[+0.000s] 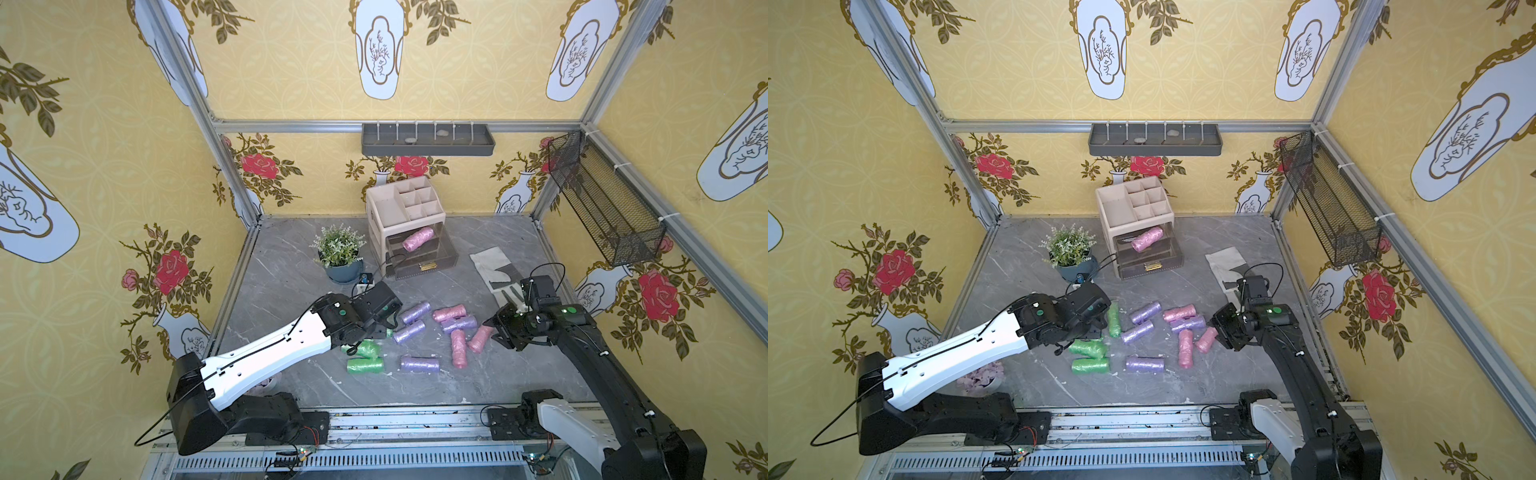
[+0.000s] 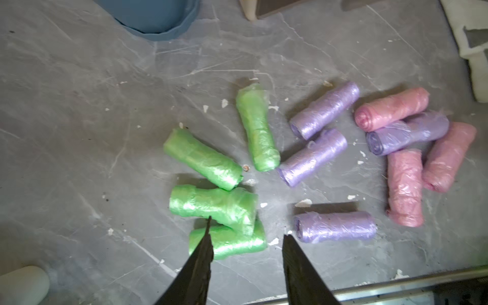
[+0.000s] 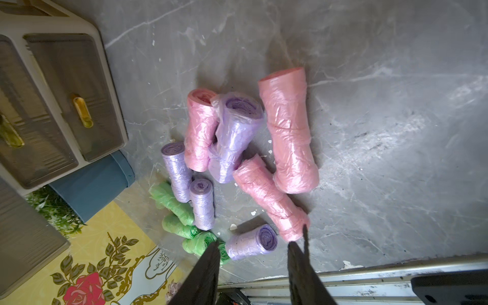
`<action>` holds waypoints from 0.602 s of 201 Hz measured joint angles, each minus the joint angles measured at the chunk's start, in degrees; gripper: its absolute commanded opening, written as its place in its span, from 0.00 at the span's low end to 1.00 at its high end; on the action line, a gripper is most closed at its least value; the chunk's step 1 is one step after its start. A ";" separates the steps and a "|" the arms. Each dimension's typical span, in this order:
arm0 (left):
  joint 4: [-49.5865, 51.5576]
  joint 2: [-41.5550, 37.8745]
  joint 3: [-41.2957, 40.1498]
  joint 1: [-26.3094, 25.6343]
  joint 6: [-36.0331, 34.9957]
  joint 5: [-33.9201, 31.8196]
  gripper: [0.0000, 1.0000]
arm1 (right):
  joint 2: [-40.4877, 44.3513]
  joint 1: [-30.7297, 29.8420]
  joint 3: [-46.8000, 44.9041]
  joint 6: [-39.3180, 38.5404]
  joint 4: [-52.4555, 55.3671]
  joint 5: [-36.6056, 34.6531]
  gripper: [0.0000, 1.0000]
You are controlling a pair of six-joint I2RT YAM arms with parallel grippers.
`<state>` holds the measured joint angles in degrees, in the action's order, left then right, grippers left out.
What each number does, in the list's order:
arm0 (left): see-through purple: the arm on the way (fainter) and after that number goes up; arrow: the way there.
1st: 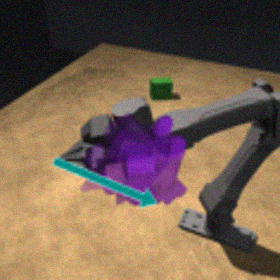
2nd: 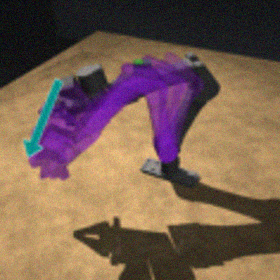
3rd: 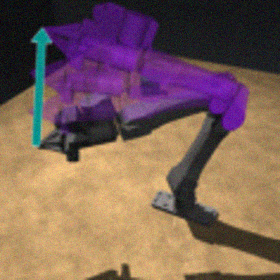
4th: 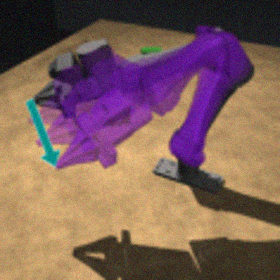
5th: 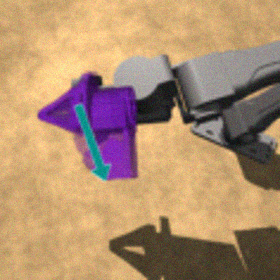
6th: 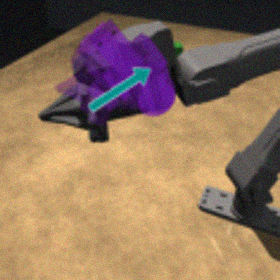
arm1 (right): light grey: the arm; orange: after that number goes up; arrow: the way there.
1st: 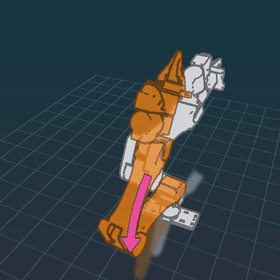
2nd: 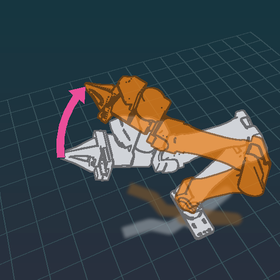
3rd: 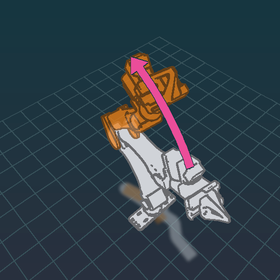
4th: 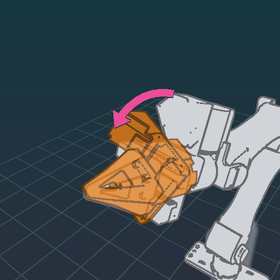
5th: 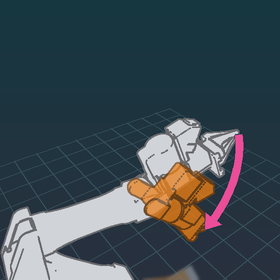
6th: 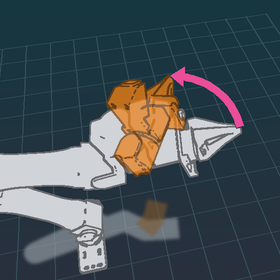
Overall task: Sort the rolls of trash bags by color and place them into the drawer
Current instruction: Pick up the roll of trash bags from the center of the board.
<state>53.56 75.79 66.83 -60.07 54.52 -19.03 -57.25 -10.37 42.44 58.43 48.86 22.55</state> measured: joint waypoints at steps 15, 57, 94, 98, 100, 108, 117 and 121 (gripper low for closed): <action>-1.27 2.10 1.11 -2.14 1.09 0.39 0.46 | -1.60 1.03 -1.77 -0.66 -1.29 0.81 0.43; -4.00 5.16 1.79 -4.07 2.89 1.81 0.46 | -5.62 2.21 -2.95 -2.89 -3.30 1.07 0.42; -5.79 7.37 2.43 -4.87 3.17 3.56 0.46 | -8.39 2.58 -3.93 -4.39 -4.39 0.81 0.45; -6.12 7.58 2.43 -4.96 3.19 3.74 0.46 | -8.70 2.60 -4.11 -4.50 -4.57 0.81 0.46; -6.21 7.63 2.43 -4.98 3.19 3.76 0.46 | -8.76 2.60 -4.15 -4.48 -4.61 0.81 0.46; -6.73 8.00 2.43 -5.18 3.37 4.11 0.46 | -9.42 2.64 -4.50 -4.50 -5.03 0.79 0.47; -7.06 8.33 2.43 -5.42 3.58 4.44 0.46 | -10.19 2.64 -4.81 -4.63 -5.55 0.81 0.47; -7.21 8.44 2.43 -5.51 3.58 4.59 0.46 | -10.51 2.64 -4.92 -4.68 -5.75 0.79 0.48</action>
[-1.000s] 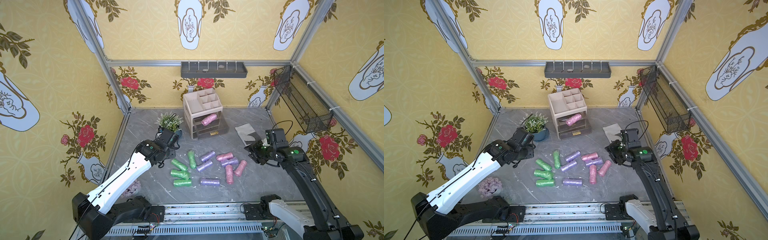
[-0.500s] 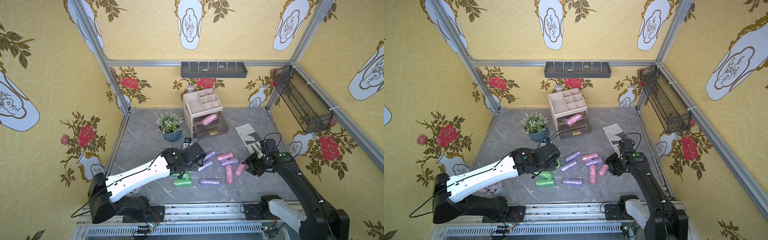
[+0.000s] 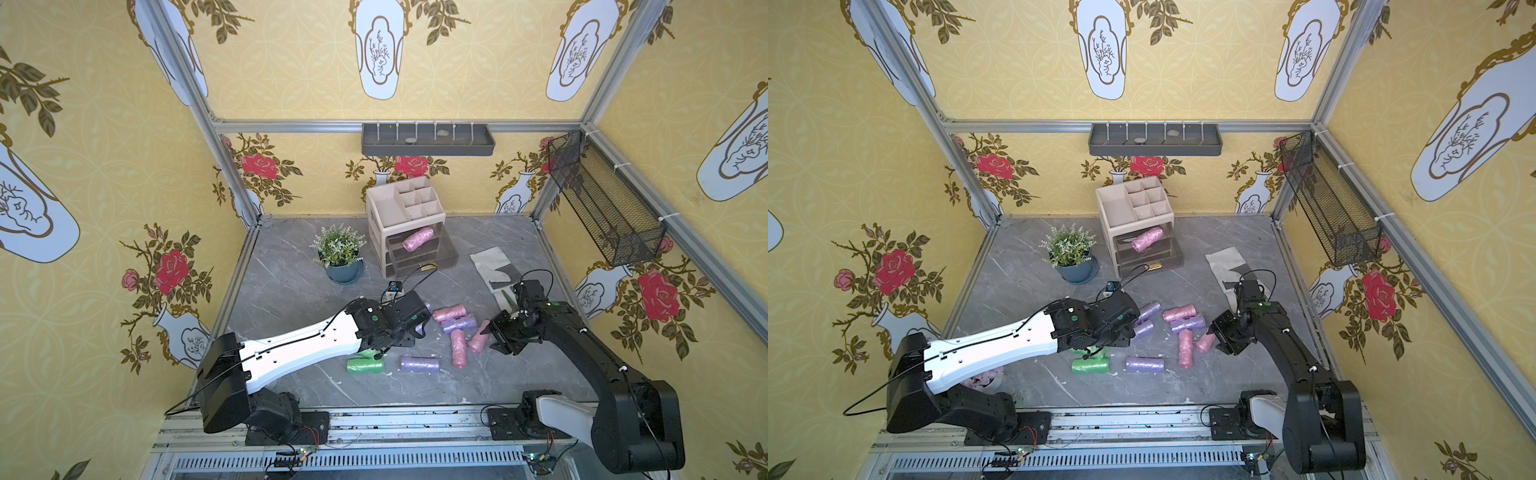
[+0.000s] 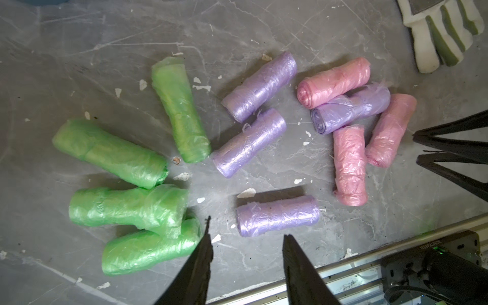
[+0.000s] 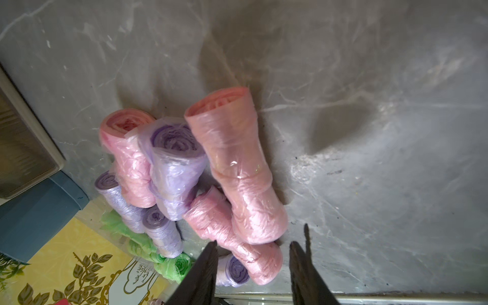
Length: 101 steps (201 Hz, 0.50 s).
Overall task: Sort the rolls of trash bags by color and place them into the drawer
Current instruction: Pick up the roll of trash bags from the center of the board.
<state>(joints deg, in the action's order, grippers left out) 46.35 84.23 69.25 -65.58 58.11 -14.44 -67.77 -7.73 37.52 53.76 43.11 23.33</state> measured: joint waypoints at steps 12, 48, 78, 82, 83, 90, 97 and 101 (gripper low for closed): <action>-0.42 0.26 0.00 -0.13 0.04 0.28 0.46 | -0.83 0.00 -0.33 -0.02 -0.61 0.00 0.48; -1.92 1.40 0.00 -0.44 0.42 1.09 0.46 | -3.28 0.11 -0.39 -0.02 -2.49 -0.37 0.51; -2.75 1.90 -0.33 -0.44 0.42 1.70 0.46 | -5.46 0.00 -0.20 -0.26 -4.22 -1.46 0.53; -2.82 1.90 -0.37 -0.44 0.42 1.86 0.46 | -5.77 -0.02 -0.15 -0.33 -4.44 -1.51 0.53; -2.82 1.90 -0.39 -0.44 0.44 1.88 0.46 | -5.84 -0.02 -0.15 -0.37 -4.46 -1.53 0.53; -2.99 1.90 -0.46 -0.44 0.44 2.03 0.46 | -6.34 -0.02 -0.09 -0.63 -4.72 -1.64 0.53; -3.15 1.92 -0.52 -0.44 0.44 2.05 0.46 | -6.71 -0.04 -0.09 -0.90 -5.09 -1.64 0.53; -3.30 1.92 -0.57 -0.44 0.44 2.10 0.46 | -6.91 -0.09 -0.09 -0.87 -5.27 -1.64 0.53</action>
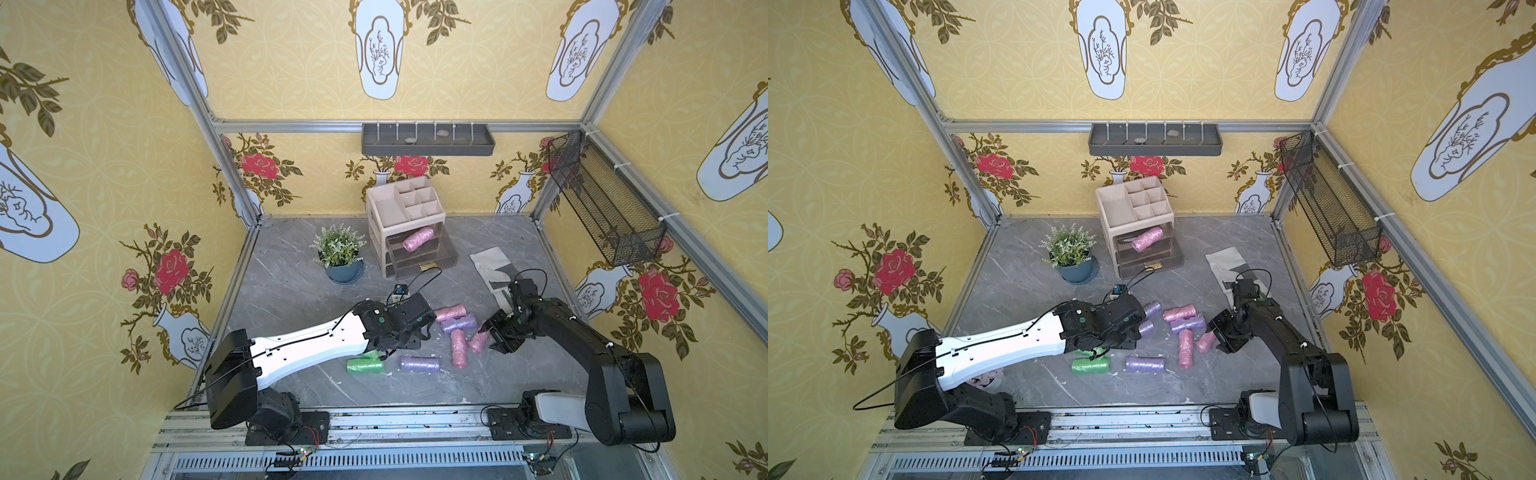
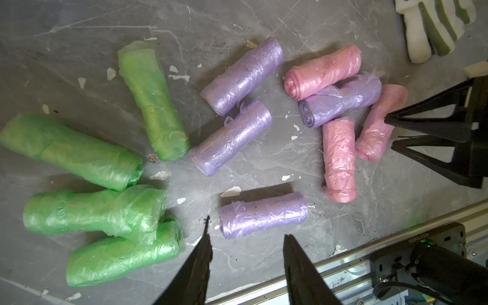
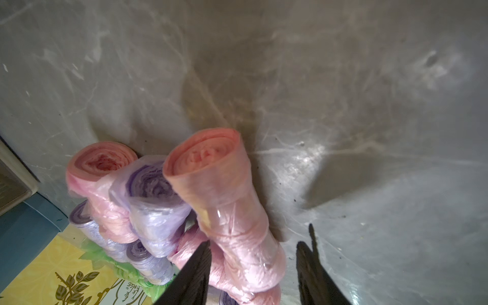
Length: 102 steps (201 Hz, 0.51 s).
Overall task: Sort the rolls of trash bags by color and place them into the drawer
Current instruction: Pick up the roll of trash bags from the center of the board.
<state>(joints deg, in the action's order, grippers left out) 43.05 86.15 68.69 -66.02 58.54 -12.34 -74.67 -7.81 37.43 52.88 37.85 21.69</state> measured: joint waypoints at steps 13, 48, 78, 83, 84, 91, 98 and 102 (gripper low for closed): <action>-0.42 0.00 -0.07 0.00 -0.02 0.15 0.46 | -0.63 -0.11 0.00 -0.02 -0.72 -0.02 0.51; -1.16 0.00 -0.39 0.00 -0.02 0.33 0.46 | -1.81 -0.63 -0.76 0.02 -3.06 0.09 0.44; -1.51 -0.04 -0.83 0.00 -0.02 0.33 0.46 | -2.95 -0.68 -2.38 0.68 -5.03 0.48 0.35; -1.51 -0.11 -0.90 0.00 -0.02 0.33 0.46 | -2.99 -0.68 -2.51 0.94 -5.31 0.52 0.33; -1.51 -0.13 -0.92 0.00 -0.02 0.33 0.46 | -2.99 -0.68 -2.54 0.98 -5.35 0.52 0.33; -1.49 -0.28 -0.94 0.00 -0.02 0.31 0.46 | -2.95 -0.68 -2.73 1.07 -5.64 0.63 0.31; -1.51 -0.59 -1.01 0.00 -0.02 0.28 0.46 | -2.84 -0.66 -2.89 1.11 -5.84 0.66 0.29; -1.49 -0.74 -1.01 0.00 -0.02 0.26 0.46 | -2.69 -0.66 -2.95 1.11 -5.86 0.63 0.29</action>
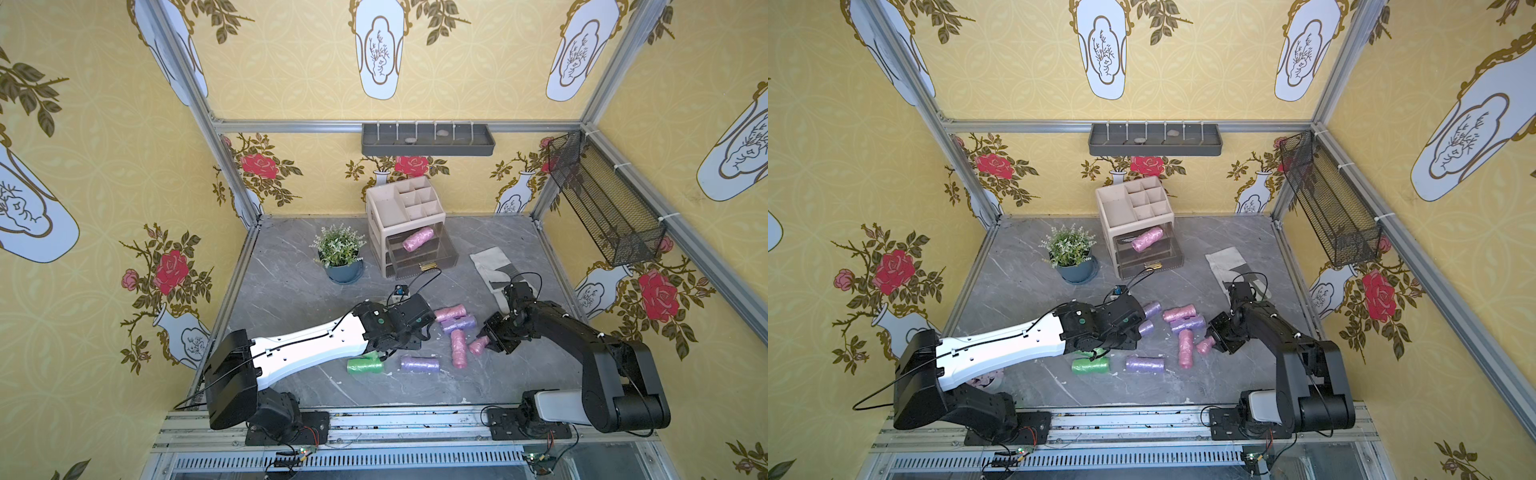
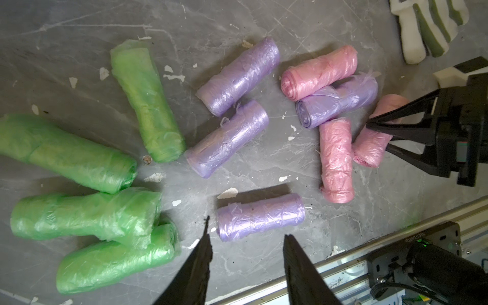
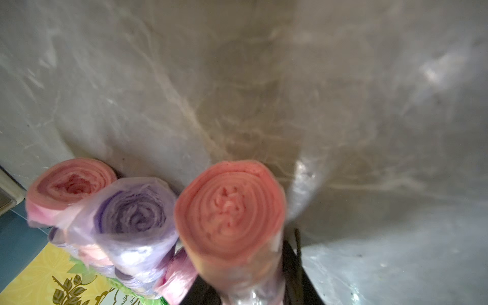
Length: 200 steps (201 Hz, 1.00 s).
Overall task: Sort the rolls of trash bags by color and place them into the drawer
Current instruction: Pick up the roll of trash bags from the center of the board.
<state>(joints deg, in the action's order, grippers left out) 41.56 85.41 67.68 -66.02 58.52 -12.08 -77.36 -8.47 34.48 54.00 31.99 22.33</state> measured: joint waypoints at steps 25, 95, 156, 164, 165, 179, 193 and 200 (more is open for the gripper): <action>0.11 -0.98 0.00 0.00 0.00 -0.46 0.47 | 1.62 0.00 -0.15 0.20 0.28 -0.15 0.25; 2.97 -5.44 -0.02 0.00 1.62 -5.70 0.47 | 13.70 -0.20 10.80 0.20 12.33 -0.22 0.20; 5.73 -11.98 -1.09 0.00 3.76 -12.00 0.48 | 12.76 -3.85 36.59 3.08 21.94 -0.31 0.20; 6.21 -12.92 -1.09 0.00 4.20 -12.87 0.48 | 10.88 -4.98 40.46 3.23 22.08 -0.55 0.20; 6.25 -13.03 -1.09 0.00 4.26 -12.98 0.48 | 10.64 -5.14 40.94 3.21 22.08 -0.63 0.20; 7.17 -14.47 -1.20 0.00 4.39 -14.29 0.48 | 5.99 -8.24 48.24 3.67 21.81 -1.40 0.20; 8.35 -15.80 -1.22 0.09 4.50 -15.61 0.48 | 1.38 -10.95 54.23 4.74 21.84 -1.99 0.20; 8.90 -16.46 -1.25 0.22 4.50 -16.26 0.48 | -0.85 -12.15 56.94 4.72 21.64 -2.16 0.20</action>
<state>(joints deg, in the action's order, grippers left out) 50.46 68.95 66.43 -65.80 63.02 -28.34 -78.22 -20.62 91.42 58.72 53.63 20.16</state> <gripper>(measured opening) 0.484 0.199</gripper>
